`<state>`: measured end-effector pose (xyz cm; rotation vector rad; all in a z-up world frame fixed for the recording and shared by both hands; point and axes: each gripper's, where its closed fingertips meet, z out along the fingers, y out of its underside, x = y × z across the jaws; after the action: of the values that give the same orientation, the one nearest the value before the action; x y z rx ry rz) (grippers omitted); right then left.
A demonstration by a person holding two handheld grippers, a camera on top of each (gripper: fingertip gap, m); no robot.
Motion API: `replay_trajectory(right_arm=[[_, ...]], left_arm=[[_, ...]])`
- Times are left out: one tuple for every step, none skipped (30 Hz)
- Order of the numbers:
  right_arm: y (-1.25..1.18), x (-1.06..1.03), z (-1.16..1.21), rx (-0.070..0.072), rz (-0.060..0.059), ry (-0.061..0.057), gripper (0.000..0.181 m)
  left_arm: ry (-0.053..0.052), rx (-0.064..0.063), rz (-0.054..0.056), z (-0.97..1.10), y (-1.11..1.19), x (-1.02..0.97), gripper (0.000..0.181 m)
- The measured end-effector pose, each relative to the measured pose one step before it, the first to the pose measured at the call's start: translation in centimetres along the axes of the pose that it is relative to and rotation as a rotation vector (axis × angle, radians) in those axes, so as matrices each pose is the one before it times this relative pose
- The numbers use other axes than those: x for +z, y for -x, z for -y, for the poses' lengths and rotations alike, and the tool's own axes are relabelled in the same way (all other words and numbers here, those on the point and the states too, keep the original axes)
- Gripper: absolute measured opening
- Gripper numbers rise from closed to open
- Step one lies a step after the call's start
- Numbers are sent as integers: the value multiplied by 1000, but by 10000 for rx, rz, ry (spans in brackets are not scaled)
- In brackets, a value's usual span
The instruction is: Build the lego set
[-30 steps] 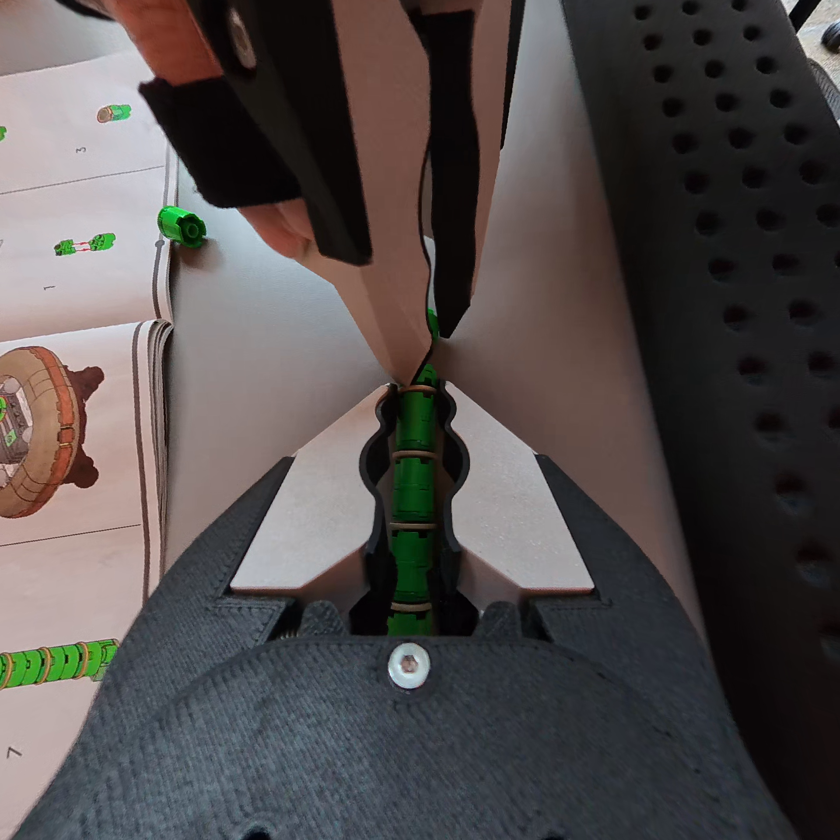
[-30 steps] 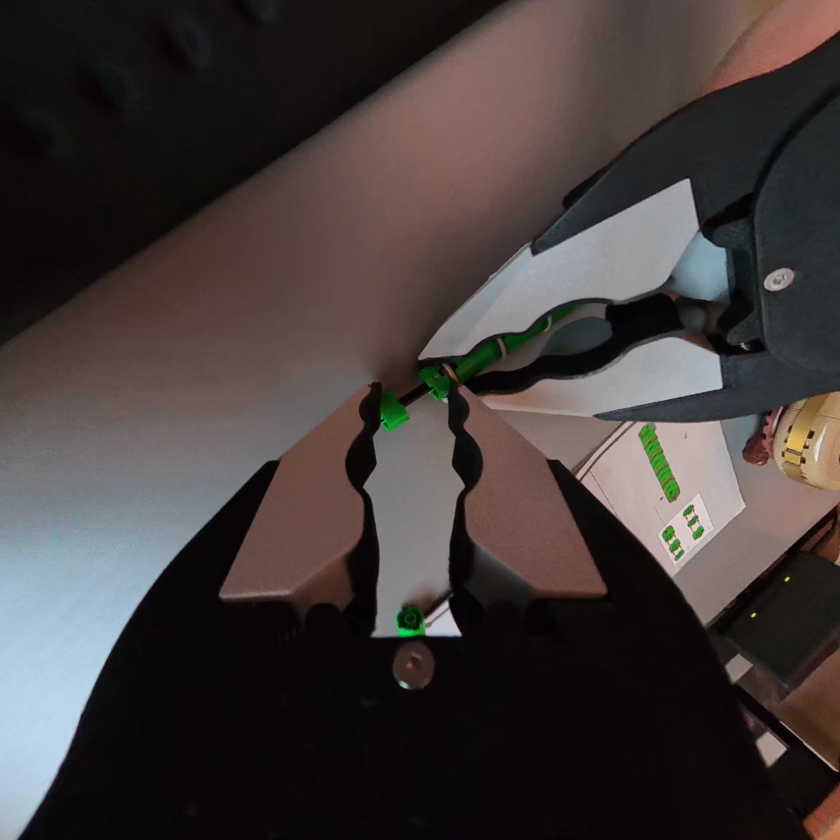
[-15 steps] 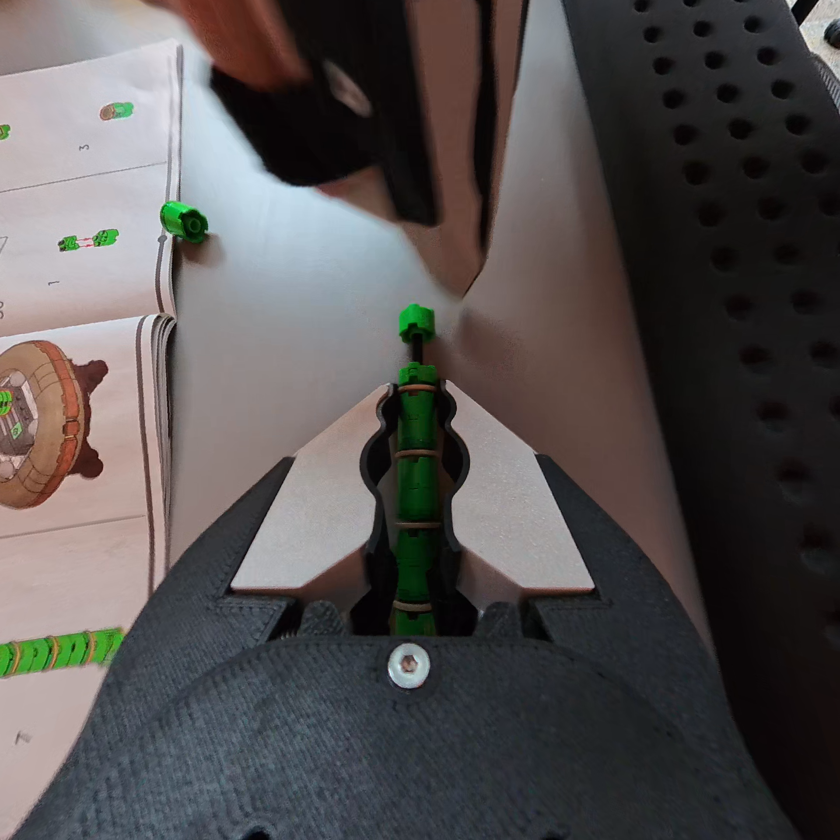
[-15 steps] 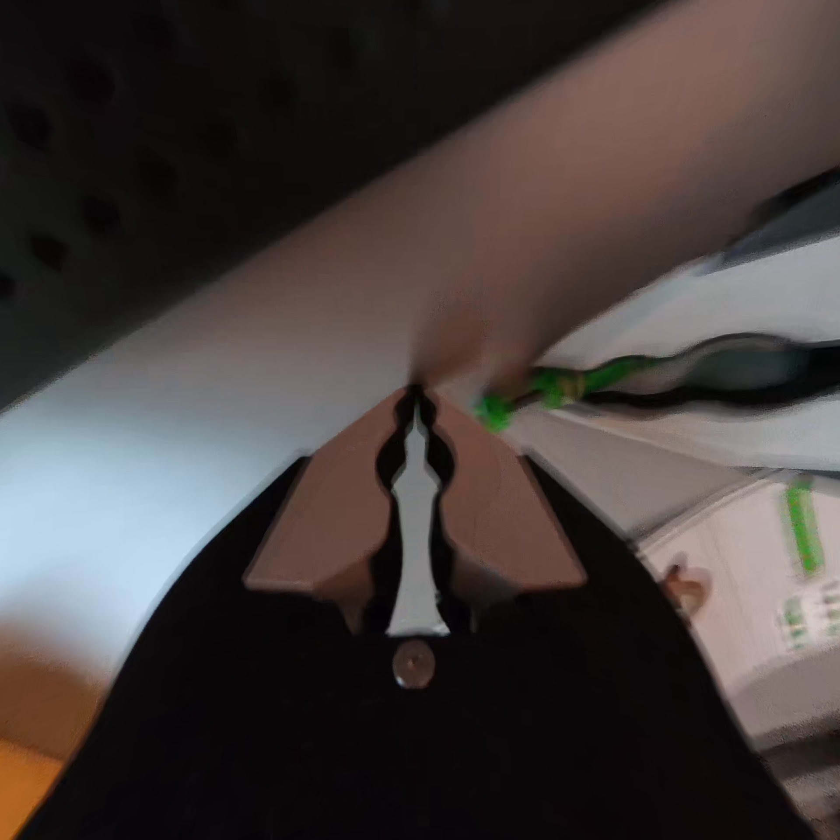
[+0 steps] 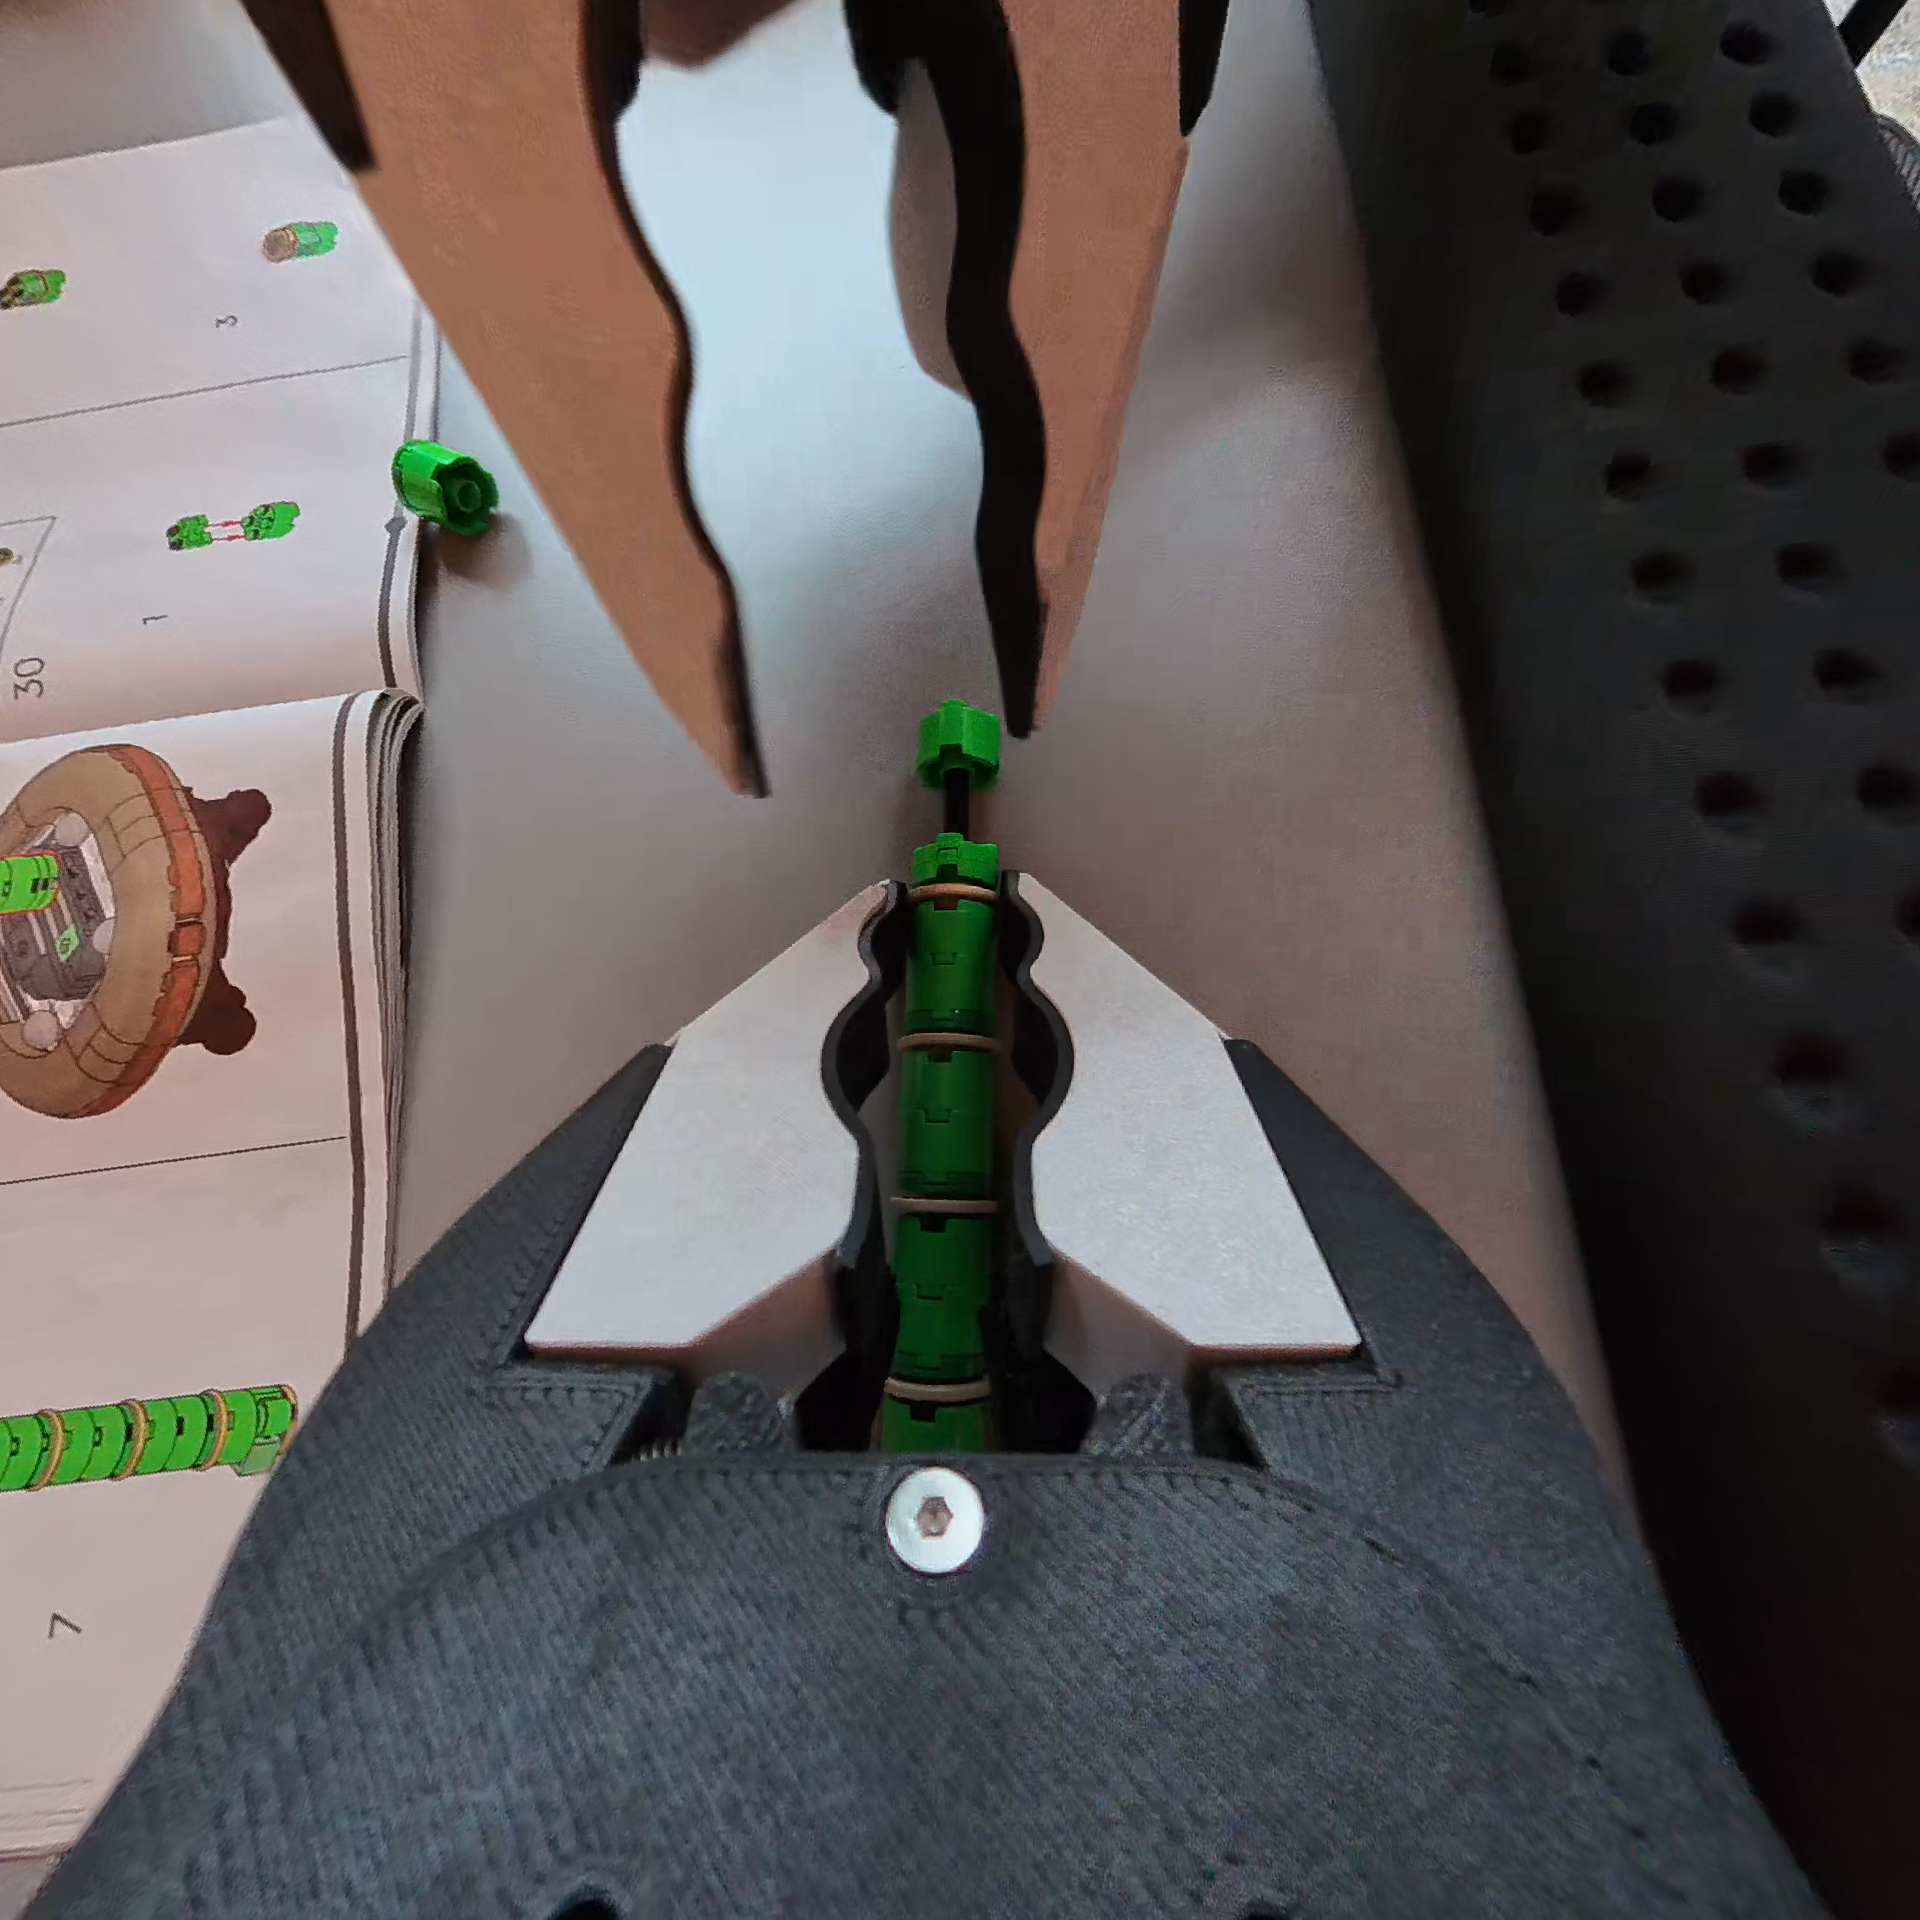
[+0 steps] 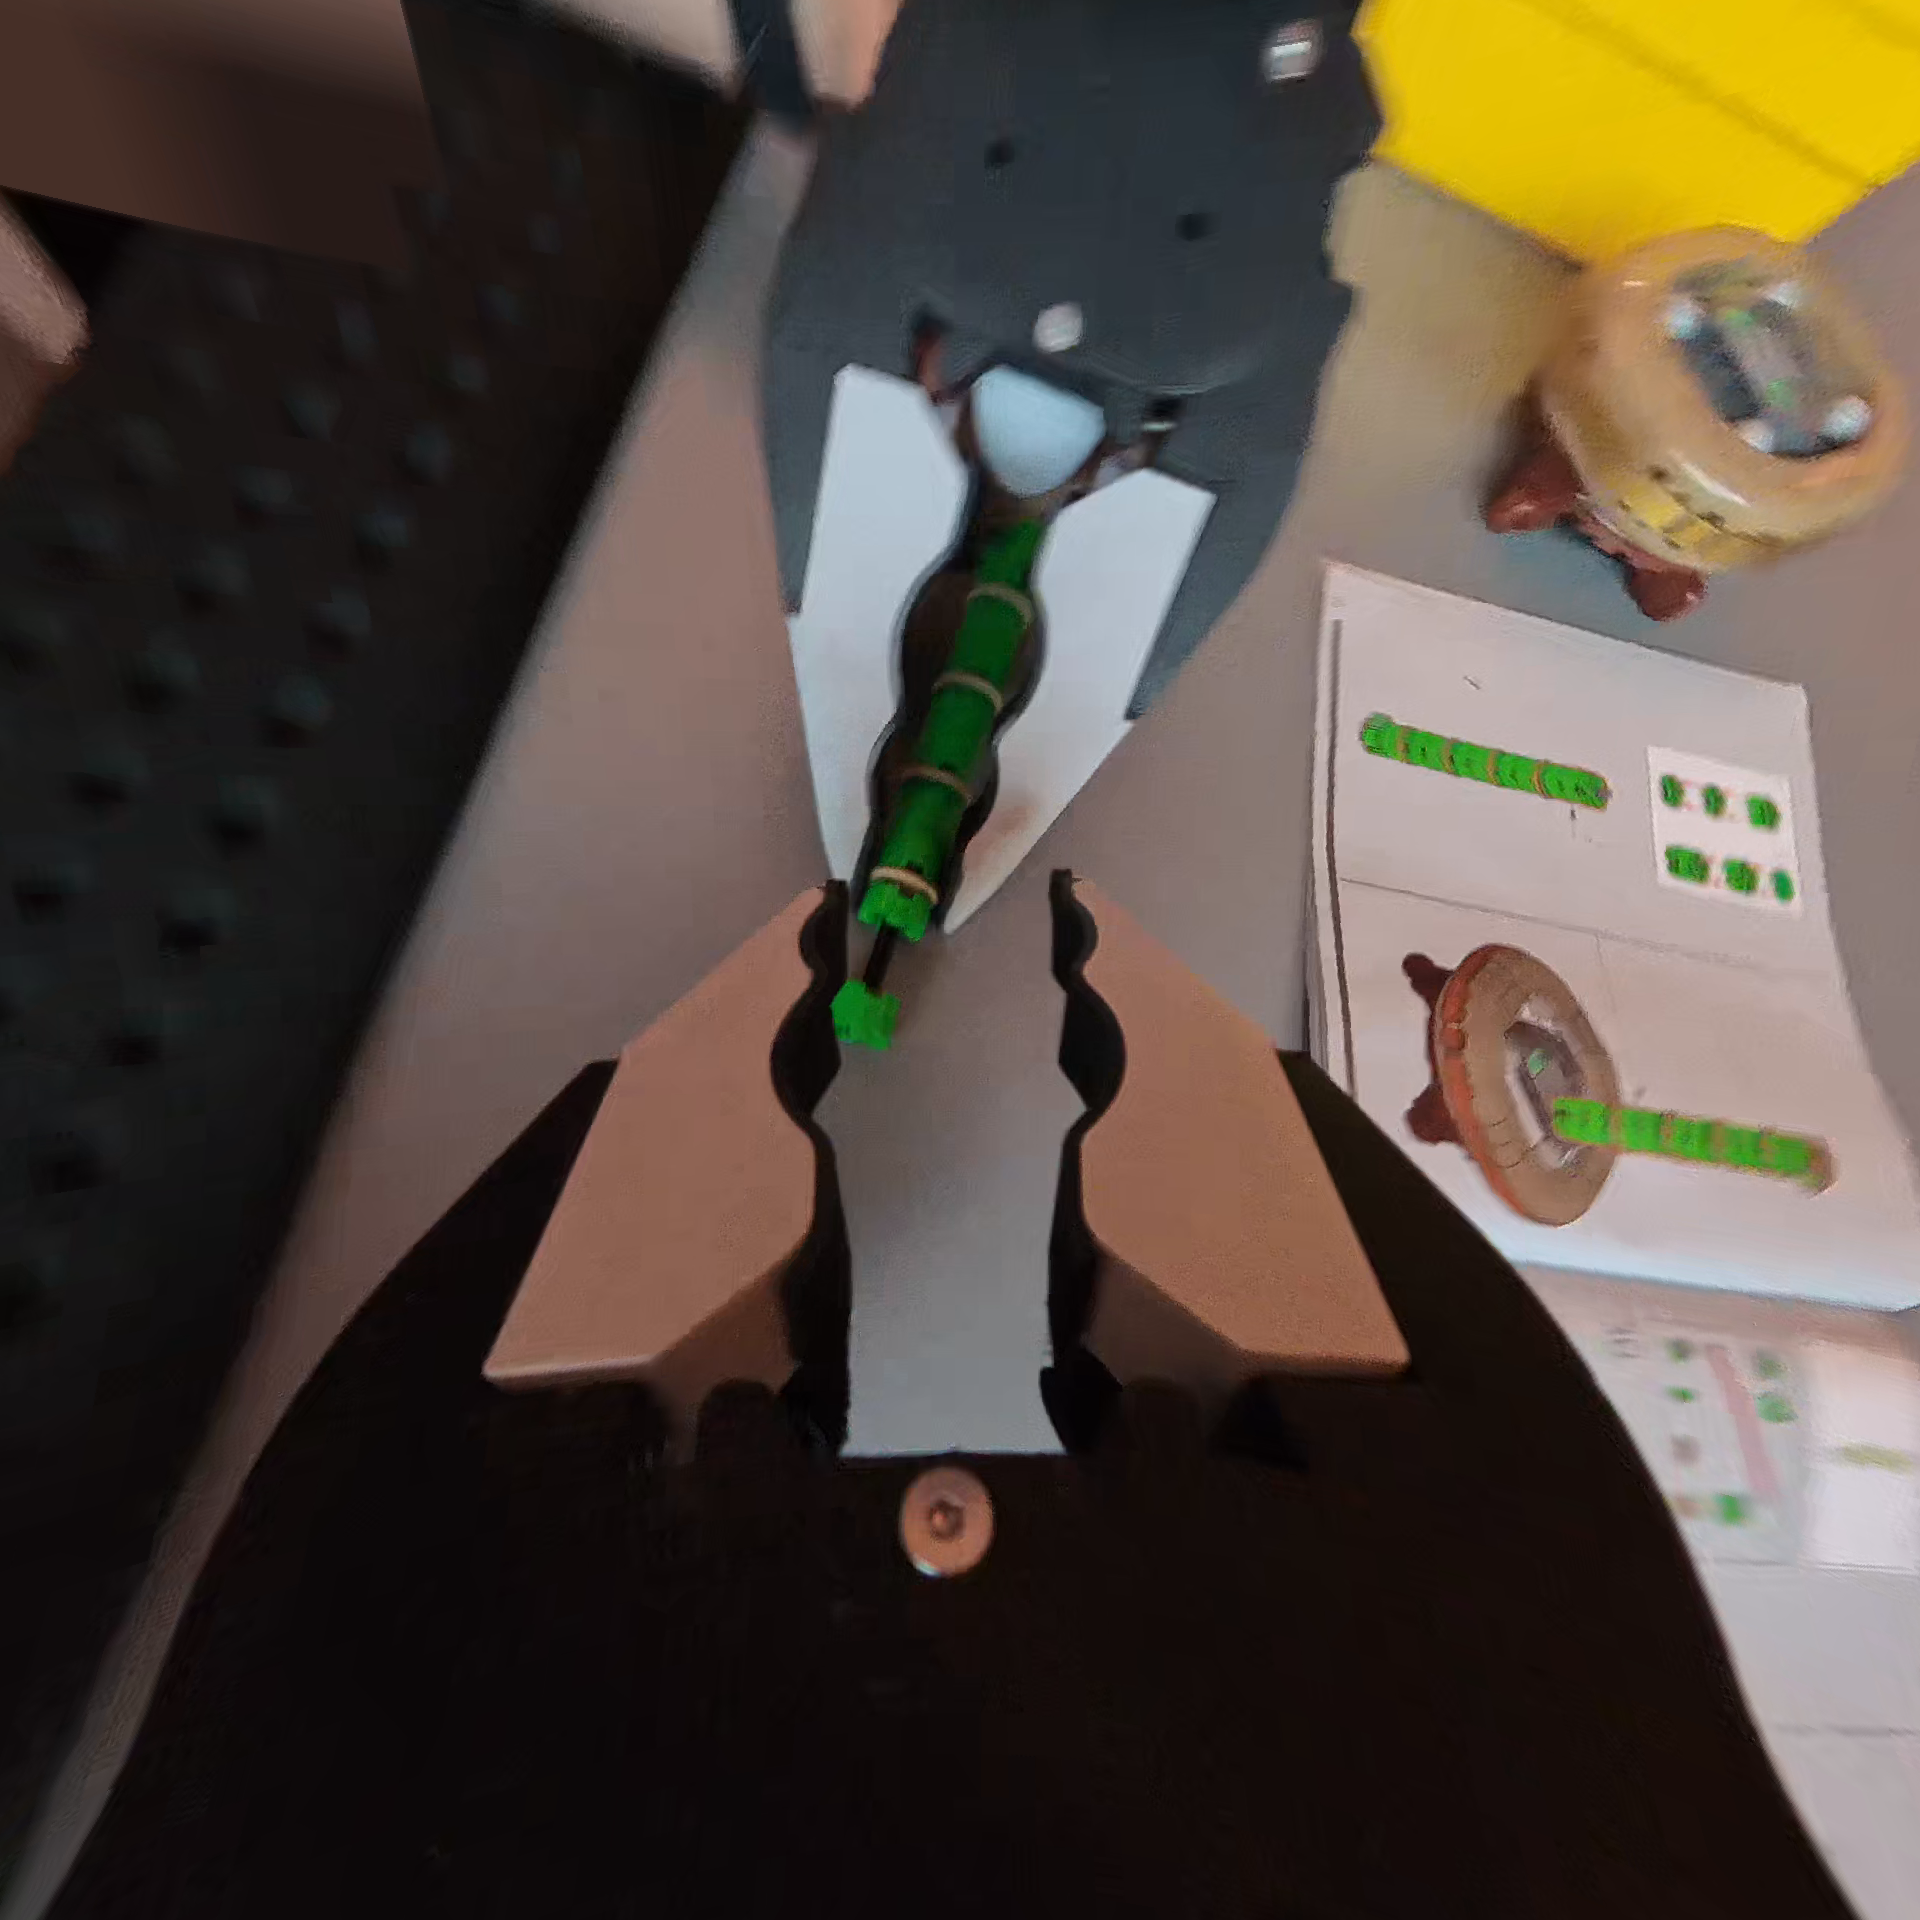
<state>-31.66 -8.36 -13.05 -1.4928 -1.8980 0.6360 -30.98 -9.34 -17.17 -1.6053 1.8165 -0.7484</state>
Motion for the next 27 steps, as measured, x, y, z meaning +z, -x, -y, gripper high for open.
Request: replay_trajectory(right_arm=[[42,128,59,699,-124,-584,38],[-1,234,-355,527,-192,-229,38],[-28,300,-540,370,-229,-2,38],[158,334,-301,300,-108,-88,38],[181,342,-43,307,-79,-203,37],[120,334,-55,307,-59,-176,34],[159,295,-223,187,29,-51,33],[105,201,-431,121,31,148,28],[-51,104,-399,115,-61,203,26],[34,48,-210,32,-4,112,25],[56,13,-6,-45,-3,4,23],[-126,13,24,-40,-114,0,20],[-113,67,-32,-9,-83,39,18],[32,38,-27,-30,12,37,16],[-141,-31,81,-3,-110,-48,16],[-24,3,-14,-27,-47,7,16],[-3,7,-21,-61,-31,21,17],[-7,-2,11,-54,-35,-9,17],[-51,31,2,6,-36,10,19],[22,65,-82,21,23,80,20],[-57,-22,0,-38,-30,25,19],[-70,-74,-4,-135,-28,17,15],[31,12,-75,-70,54,41,15],[79,-23,-9,15,123,-5,15],[66,-2,-19,35,87,0,15],[10,-29,-36,-46,11,2,15],[0,-56,-64,-101,-39,3,15]], left_arm=[[24,-50,84,-41,100,-68,19],[59,-5,112,-103,129,-128,23],[65,-14,119,-141,151,-177,26],[13,-20,33,-108,4,-155,26],[-47,-25,-9,-26,-49,-99,24],[-39,-16,-10,16,-48,-3,23],[7,23,6,5,-15,66,23],[23,35,45,23,42,99,23],[1,24,69,89,91,81,25],[23,26,59,52,88,44,27],[23,10,22,33,64,45,26],[5,0,22,32,54,42,25],[-18,10,9,44,21,49,24],[-8,13,-71,24,-99,48,21],[18,30,-56,8,-105,16,17],[2,37,70,10,74,5,17],[3,44,37,12,4,3,17],[7,32,30,18,7,15,17],[3,13,60,7,64,4,16],[16,10,90,6,125,18,16],[23,21,-1,-2,-4,-2,16],[14,35,-25,16,-55,-25,16],[17,70,15,11,-38,5,16],[41,69,-5,-13,-76,9,16],[91,35,-34,-13,-89,-1,16],[78,4,-10,-15,-29,-5,16],[7,-50,-19,4,-10,5,16]])
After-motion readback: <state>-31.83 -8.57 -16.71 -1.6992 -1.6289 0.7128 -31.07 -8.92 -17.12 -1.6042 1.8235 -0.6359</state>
